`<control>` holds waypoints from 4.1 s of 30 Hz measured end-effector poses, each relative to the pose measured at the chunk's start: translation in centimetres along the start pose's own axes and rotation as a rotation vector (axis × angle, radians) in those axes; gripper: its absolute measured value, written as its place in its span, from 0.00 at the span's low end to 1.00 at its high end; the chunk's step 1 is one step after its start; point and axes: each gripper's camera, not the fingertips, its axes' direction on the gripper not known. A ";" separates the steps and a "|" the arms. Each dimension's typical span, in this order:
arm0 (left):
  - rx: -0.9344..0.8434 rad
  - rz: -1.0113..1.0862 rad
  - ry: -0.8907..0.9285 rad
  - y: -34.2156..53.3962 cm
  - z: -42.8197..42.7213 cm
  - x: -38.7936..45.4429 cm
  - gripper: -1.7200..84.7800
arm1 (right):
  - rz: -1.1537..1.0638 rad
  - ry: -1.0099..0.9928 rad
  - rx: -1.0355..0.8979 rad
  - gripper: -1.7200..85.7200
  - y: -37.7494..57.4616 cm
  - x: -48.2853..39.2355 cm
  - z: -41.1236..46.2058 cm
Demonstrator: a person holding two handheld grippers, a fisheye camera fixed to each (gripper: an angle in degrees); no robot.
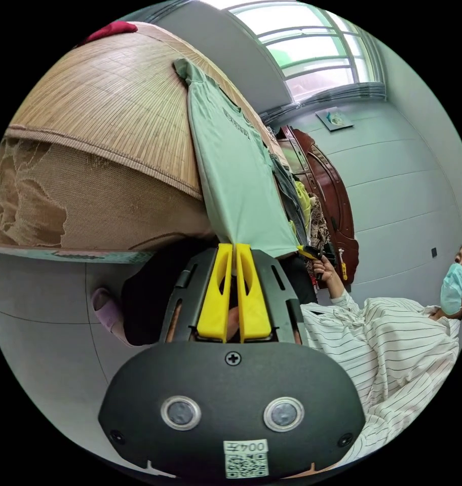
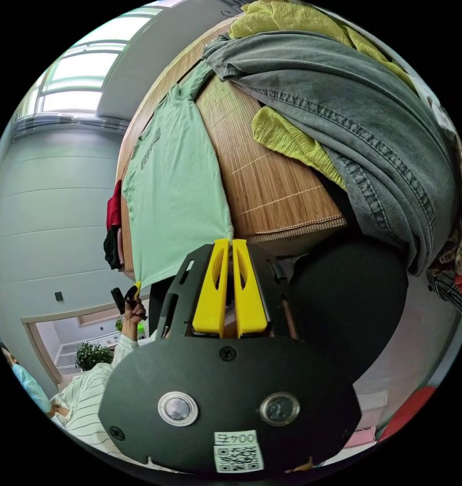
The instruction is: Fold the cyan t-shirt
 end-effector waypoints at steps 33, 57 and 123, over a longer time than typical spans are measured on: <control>0.134 0.416 -0.607 -10.6 26.0 18.0 0.02 | -0.187 -0.009 0.294 0.08 -15.8 -8.8 3.0; 0.009 0.348 -0.446 -30.7 47.3 18.3 0.02 | 0.345 -0.171 0.377 0.14 -37.5 -5.7 14.6; -0.203 0.608 -0.662 -75.5 72.2 28.4 0.18 | -0.589 -0.413 0.400 0.10 -37.8 -11.9 25.2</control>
